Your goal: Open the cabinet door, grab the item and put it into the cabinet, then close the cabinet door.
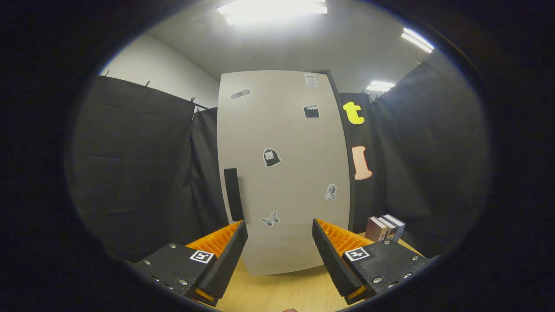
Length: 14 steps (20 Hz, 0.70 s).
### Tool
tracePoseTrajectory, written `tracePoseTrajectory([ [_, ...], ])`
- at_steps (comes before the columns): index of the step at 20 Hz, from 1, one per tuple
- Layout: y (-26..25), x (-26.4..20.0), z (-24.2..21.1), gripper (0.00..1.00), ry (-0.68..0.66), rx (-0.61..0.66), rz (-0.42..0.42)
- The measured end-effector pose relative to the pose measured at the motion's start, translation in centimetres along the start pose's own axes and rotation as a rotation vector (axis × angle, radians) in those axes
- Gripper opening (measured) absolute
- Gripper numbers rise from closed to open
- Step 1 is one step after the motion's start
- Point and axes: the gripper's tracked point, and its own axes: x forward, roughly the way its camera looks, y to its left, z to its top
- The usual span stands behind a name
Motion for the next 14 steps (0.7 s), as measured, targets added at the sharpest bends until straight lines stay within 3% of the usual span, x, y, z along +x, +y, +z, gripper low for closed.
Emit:
tracePoseTrajectory([
  [8,-1.4,-6.1,-2.2,0.93,-0.005,-0.014,-0.041],
  [14,-1.0,-7.9,-5.1,0.93,0.023,0.000,-0.056],
])
